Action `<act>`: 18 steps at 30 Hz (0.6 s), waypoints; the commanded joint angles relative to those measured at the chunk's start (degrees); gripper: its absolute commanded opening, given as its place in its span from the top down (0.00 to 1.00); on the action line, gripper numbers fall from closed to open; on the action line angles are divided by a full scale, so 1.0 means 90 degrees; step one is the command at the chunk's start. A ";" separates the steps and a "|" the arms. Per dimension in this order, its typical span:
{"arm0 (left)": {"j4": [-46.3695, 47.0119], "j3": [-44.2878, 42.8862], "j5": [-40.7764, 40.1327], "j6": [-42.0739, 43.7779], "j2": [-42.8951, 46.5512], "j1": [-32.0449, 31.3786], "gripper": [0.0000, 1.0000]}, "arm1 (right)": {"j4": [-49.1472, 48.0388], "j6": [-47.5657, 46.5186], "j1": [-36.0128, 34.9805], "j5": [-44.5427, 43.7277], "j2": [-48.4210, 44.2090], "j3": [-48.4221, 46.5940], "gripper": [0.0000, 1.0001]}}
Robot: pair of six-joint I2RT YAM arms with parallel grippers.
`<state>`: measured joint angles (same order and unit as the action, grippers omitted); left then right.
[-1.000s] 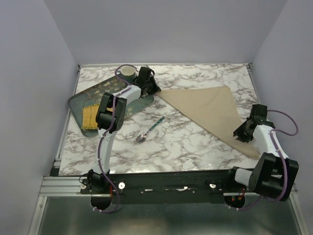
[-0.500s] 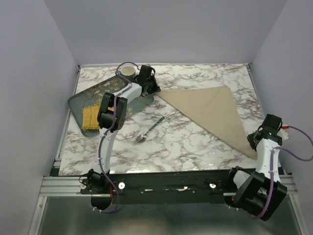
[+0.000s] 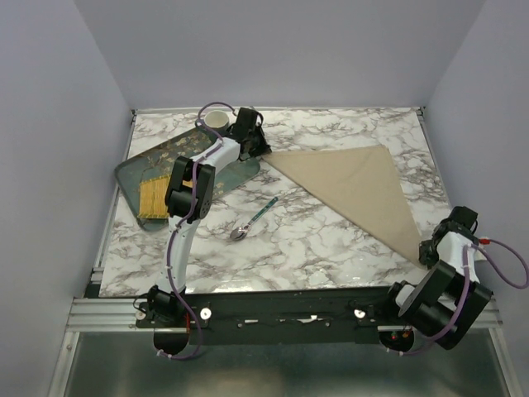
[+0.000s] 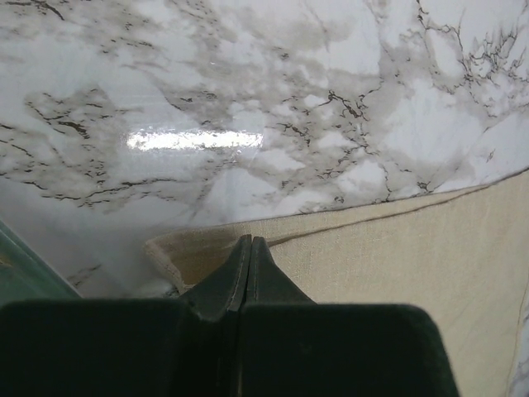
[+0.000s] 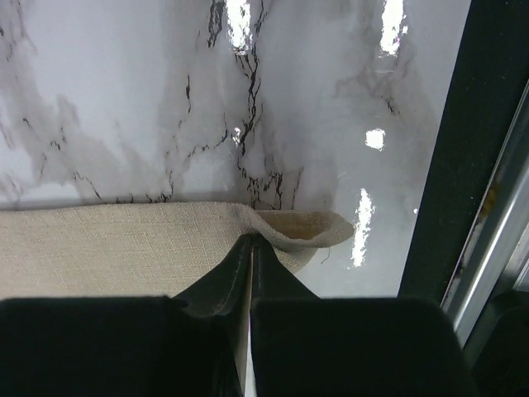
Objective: Fold the napkin, place the utensils inside, and roll it up
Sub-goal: Fold the napkin
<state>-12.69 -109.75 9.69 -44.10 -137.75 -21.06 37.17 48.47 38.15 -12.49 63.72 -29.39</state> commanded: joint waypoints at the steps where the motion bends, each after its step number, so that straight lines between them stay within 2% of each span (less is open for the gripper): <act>1: -0.0269 -0.0431 -0.0090 0.0319 -0.0182 0.0025 1.00 | -0.0038 0.0250 0.0126 0.0060 0.0215 0.0091 0.91; 4: -0.0465 -0.0665 -0.0218 0.0524 -0.0124 0.0006 1.00 | -0.0028 0.0074 0.0126 0.0060 -0.0145 0.0101 0.92; 7: -0.0504 -0.0725 -0.0159 0.0466 0.0022 0.0006 1.00 | 0.0108 0.0025 0.0117 -0.0106 -0.0984 0.0072 0.92; 10: -0.0417 -0.0599 -0.0062 0.0340 0.0227 -0.0033 1.00 | 0.0187 -0.0131 0.0126 -0.0602 -0.1591 0.0033 0.91; 11: -0.0368 -0.0559 -0.0042 0.0320 0.0305 -0.0043 1.00 | 0.0264 -0.0064 0.0126 -0.0875 -0.1611 0.0042 0.91; 14: -0.0309 -0.0491 0.0065 0.0193 0.0297 -0.0062 1.00 | 0.0314 0.0209 0.0126 -0.0577 -0.1281 0.0072 0.91; 18: -0.0387 -0.0627 0.0134 0.0163 0.0072 -0.0053 1.00 | 0.0450 0.0347 0.0117 -0.0858 -0.0763 -0.0025 0.91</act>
<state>-15.70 -114.63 9.50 -41.87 -138.04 -21.23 37.91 48.71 39.00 -15.79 52.51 -28.86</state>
